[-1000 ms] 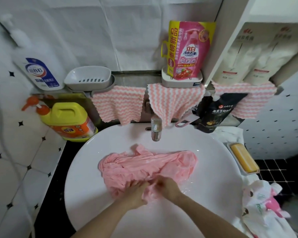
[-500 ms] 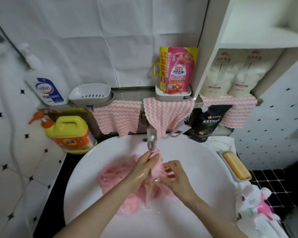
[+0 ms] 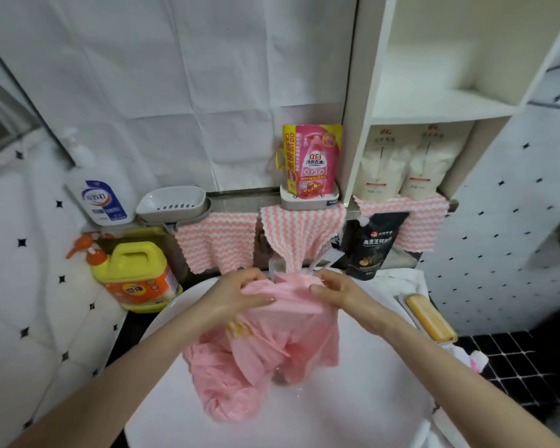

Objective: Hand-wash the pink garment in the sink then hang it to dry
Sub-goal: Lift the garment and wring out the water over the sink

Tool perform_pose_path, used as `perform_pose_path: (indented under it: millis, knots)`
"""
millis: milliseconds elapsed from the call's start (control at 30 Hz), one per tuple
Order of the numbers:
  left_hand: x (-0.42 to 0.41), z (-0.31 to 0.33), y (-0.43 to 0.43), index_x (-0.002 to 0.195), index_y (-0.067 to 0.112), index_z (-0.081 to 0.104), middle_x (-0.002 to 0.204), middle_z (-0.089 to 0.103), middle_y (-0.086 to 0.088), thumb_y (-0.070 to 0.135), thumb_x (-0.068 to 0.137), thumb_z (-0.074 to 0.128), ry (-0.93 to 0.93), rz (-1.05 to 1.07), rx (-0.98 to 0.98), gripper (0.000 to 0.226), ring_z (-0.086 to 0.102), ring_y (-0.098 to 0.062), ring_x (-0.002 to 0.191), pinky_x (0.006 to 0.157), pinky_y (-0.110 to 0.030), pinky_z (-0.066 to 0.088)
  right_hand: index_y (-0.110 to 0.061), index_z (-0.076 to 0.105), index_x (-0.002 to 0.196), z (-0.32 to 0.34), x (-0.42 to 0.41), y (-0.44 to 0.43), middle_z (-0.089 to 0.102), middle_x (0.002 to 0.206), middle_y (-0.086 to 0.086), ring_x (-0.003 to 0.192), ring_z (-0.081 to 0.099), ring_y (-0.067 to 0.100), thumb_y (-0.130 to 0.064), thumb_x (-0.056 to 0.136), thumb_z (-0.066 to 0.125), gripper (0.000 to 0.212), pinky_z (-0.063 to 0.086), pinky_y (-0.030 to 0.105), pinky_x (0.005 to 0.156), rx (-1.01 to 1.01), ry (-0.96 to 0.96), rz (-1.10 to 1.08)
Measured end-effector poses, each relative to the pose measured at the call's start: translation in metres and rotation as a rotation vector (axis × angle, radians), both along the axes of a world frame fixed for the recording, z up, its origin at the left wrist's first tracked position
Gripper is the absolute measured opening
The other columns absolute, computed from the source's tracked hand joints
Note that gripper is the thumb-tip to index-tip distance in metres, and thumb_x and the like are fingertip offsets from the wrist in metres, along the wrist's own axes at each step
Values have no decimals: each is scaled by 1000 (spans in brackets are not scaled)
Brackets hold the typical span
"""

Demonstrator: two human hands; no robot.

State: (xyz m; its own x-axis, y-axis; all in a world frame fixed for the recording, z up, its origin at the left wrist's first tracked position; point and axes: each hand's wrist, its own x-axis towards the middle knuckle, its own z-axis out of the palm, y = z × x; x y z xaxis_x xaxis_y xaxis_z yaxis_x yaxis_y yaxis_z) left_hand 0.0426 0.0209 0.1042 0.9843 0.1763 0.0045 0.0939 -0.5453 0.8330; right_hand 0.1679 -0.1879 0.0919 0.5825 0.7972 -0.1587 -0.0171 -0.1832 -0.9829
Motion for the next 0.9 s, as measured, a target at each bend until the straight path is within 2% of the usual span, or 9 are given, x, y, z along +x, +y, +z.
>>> perform_pose_path:
  millis: [67, 167, 300, 400, 467, 600, 667, 733, 900]
  knots:
    - [3, 18, 2, 73, 23, 64, 69, 60, 13, 39, 74, 73, -71, 19, -38, 18, 51, 3, 67, 63, -16, 36, -14, 61, 79, 10, 6, 0, 59, 72, -3, 67, 52, 8, -23, 74, 80, 22, 38, 20, 61, -10, -136, -11]
    - [1, 38, 8, 63, 27, 61, 62, 58, 20, 20, 82, 71, -171, 40, 12, 22, 51, 6, 63, 59, -10, 34, -6, 62, 69, 25, 16, -2, 56, 62, 0, 60, 50, 12, -6, 77, 75, 15, 38, 24, 57, 53, -147, -169]
    - [-6, 48, 17, 78, 44, 63, 71, 65, 19, 41, 75, 63, -289, 157, 110, 4, 58, 4, 69, 64, -17, 41, 1, 63, 65, 49, 19, 1, 56, 58, 6, 58, 49, 15, -12, 82, 72, 23, 36, 28, 58, 65, -227, -244]
    - [-9, 53, 24, 85, 31, 56, 73, 64, 7, 55, 68, 50, -297, 295, 387, 31, 61, -14, 73, 67, -34, 45, 3, 63, 68, 72, 17, 5, 52, 52, 0, 47, 48, 9, -9, 86, 67, 22, 38, 21, 49, 123, -246, -277]
    - [-9, 63, 26, 74, 23, 54, 71, 58, 6, 55, 65, 49, -317, 302, 516, 34, 55, -14, 70, 62, -35, 43, 7, 63, 75, 85, 20, 7, 52, 57, 6, 56, 47, 16, -10, 89, 64, 22, 38, 27, 58, 166, -276, -287]
    - [-10, 85, 22, 64, 26, 50, 98, 63, 5, 39, 71, 67, -173, 24, 180, 23, 58, -3, 90, 79, -24, 43, -2, 63, 81, 113, 24, 15, 54, 72, 4, 72, 47, 19, -15, 94, 57, 19, 36, 30, 69, 216, -228, -198]
    - [-12, 90, 10, 92, 11, 60, 108, 60, 4, 15, 77, 72, -32, -100, -243, 20, 57, 1, 100, 85, -16, 45, -5, 60, 80, 129, 21, 22, 51, 70, -2, 69, 46, 11, -16, 95, 54, 19, 33, 23, 62, 233, -225, -79]
    - [-6, 87, -4, 115, 4, 50, 110, 57, -2, 13, 73, 73, 27, -125, -506, 48, 55, -10, 103, 87, -25, 47, -10, 58, 74, 145, 16, 30, 50, 65, -8, 64, 45, 6, -13, 95, 53, 22, 34, 16, 59, 249, -236, 21]
    - [13, 85, -24, 119, 28, 44, 116, 56, -4, 21, 68, 74, -19, -19, -573, 59, 57, -18, 107, 88, -36, 49, -10, 58, 72, 177, 13, 39, 53, 62, -9, 60, 46, 4, -7, 95, 52, 24, 37, 12, 57, 230, -299, 126]
